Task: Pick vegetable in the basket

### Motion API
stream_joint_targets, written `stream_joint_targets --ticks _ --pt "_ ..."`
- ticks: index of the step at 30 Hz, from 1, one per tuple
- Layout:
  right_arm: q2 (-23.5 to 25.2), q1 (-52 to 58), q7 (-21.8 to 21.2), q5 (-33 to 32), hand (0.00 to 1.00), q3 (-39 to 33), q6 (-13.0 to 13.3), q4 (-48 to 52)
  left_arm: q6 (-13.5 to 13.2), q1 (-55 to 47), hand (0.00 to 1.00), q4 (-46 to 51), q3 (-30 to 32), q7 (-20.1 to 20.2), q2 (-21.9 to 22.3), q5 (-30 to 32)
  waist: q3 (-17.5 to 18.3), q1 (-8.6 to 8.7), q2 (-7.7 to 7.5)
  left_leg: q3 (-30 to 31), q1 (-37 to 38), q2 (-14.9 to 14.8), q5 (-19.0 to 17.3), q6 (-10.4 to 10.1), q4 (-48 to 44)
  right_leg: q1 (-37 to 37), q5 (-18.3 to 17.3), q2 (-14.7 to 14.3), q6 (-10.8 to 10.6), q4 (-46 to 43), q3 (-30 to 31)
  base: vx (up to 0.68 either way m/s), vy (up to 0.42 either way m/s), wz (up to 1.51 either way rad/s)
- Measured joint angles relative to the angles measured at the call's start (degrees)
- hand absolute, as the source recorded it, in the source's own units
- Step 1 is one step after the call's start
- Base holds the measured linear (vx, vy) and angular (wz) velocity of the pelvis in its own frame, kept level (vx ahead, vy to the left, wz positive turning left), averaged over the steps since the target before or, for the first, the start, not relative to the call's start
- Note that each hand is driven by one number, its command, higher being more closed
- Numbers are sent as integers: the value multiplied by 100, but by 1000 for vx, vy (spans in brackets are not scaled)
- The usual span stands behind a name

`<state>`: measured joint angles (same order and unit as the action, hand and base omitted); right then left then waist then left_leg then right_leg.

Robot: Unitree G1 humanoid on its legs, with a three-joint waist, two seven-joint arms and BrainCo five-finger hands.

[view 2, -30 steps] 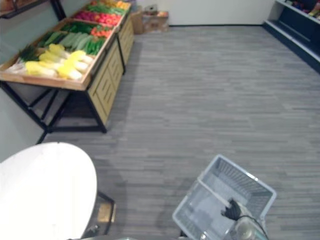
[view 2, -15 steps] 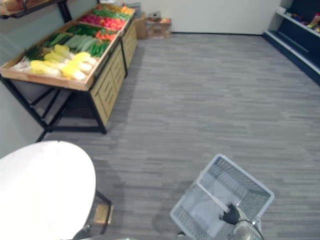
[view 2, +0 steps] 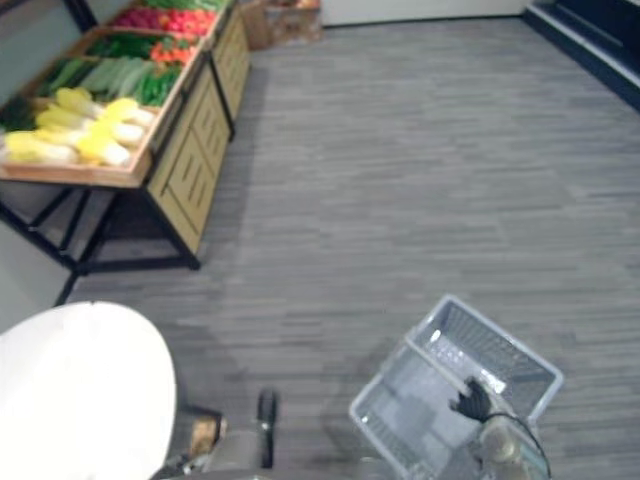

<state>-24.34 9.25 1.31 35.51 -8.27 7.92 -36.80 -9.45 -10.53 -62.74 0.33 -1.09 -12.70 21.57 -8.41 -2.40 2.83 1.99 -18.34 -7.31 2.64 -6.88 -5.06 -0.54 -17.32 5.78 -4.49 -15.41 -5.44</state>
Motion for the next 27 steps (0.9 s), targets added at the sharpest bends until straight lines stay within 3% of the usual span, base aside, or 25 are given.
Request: stream_joint_targets --ticks 1,2,5,8,10,11,13,14,15,16,17,18,21,22,23,24,25,26,27 --pt "174 -29 27 -5 100 45 -3 8 2 23 0 3 1 -51 -40 0 -12 -20 -70 -88 110 83 251 46 -136 -192 -53 85 -28 173 98 429 203 -30" --pt "372 -61 21 -2 100 179 17 6 -1 80 0 9 3 -89 -100 0 -94 -35 -254 -180 26 192 24 180 -598 -341 -32 200 -49 289 229 416 197 -27" --pt "636 -75 27 66 100 422 28 2 1 127 0 38 68 -109 -130 -1 -43 -138 -485 -507 -178 376 -640 410 -1600 -365 101 477 -229 205 752 353 209 -27" --pt "636 -175 93 82 100 452 -12 -152 10 139 0 5 -16 -132 -108 -1 71 -125 -477 -667 -66 618 -990 620 -1636 88 320 655 -482 -778 1140 420 218 -14" --pt "638 -266 112 162 100 442 -75 -362 13 131 0 3 -60 -151 -108 -2 73 -114 -474 -710 115 689 -1112 705 -1601 444 653 652 -455 -1681 1261 382 228 7" --pt "649 -295 116 286 100 443 -164 -466 27 115 0 -9 -128 -153 -131 -2 62 -109 -493 -718 477 770 -1323 802 -1458 794 1340 659 -489 -2630 1243 339 219 16" --pt "711 -259 126 320 100 432 -202 -467 112 87 0 -9 -233 -159 -175 -2 39 -72 -532 -593 893 845 -1461 906 -1320 995 2408 660 -455 -3417 1231 317 156 26" --pt "795 -226 134 321 100 437 -171 -463 130 65 0 0 -343 -150 -263 -1 16 -14 -513 -495 1169 861 -1595 1001 -1302 1220 2353 635 -439 -4189 1187 341 86 40" --pt "850 -334 133 321 100 441 -140 -449 141 71 0 10 -397 -149 -308 -1 42 3 -575 -347 1431 871 -1678 1045 -1271 1488 1884 607 -235 -4834 970 337 62 42" --pt "862 -403 124 324 100 443 -149 -446 141 80 0 13 -398 -154 -325 -1 37 12 -566 -266 1571 870 -1679 1048 -1186 1621 1658 602 -71 -5001 803 371 22 45" --pt "830 -577 127 323 100 446 -141 -441 141 140 0 28 -396 -154 -342 0 -4 71 -544 -167 1891 813 -1678 1048 -943 1931 1183 565 91 -4949 415 303 -7 42" --pt "795 -664 128 283 100 440 -142 -443 144 196 0 37 -392 -145 -348 0 -38 80 -508 -110 2048 764 -1677 1047 -867 2022 1009 503 70 -4602 244 290 -30 43" --pt "765 -611 84 257 100 283 -110 -413 177 240 0 128 -245 -146 -294 0 -48 97 -511 152 2325 659 -1680 1046 -688 2138 856 205 155 -3017 309 319 -146 66" --pt "779 -537 89 219 100 189 -77 -326 192 246 0 139 -191 -164 -287 -1 -28 137 -533 260 2353 587 -1693 1023 -629 2082 948 19 14 -1671 592 311 -220 99" --pt "774 -445 89 169 100 135 -26 -224 200 237 0 134 -134 -201 -299 34 -13 202 -596 391 2354 567 -1785 871 -589 2015 1115 -1 -168 -381 857 316 -244 99" --pt "775 -430 89 168 100 121 -15 -206 203 221 0 130 -78 -218 -303 111 -7 238 -665 469 2377 575 -1859 767 -577 2019 1222 41 -263 98 966 342 -306 82" --pt "781 -411 88 165 100 109 -21 -203 226 170 0 109 17 -242 -311 205 -8 275 -845 568 2500 586 -2006 626 -517 2009 1754 111 -327 639 1079 368 -372 58" --pt "785 -350 81 166 100 4 -32 -188 248 173 0 100 58 -251 -249 229 -17 277 -776 744 2593 486 -2055 569 -495 1934 2234 46 -346 559 937 438 -436 53" --pt "774 -344 86 168 100 -135 -43 -178 231 186 0 74 58 -238 -183 235 -4 260 -607 849 2598 381 -2057 566 -516 1968 2098 -76 -210 384 797 435 -394 32"
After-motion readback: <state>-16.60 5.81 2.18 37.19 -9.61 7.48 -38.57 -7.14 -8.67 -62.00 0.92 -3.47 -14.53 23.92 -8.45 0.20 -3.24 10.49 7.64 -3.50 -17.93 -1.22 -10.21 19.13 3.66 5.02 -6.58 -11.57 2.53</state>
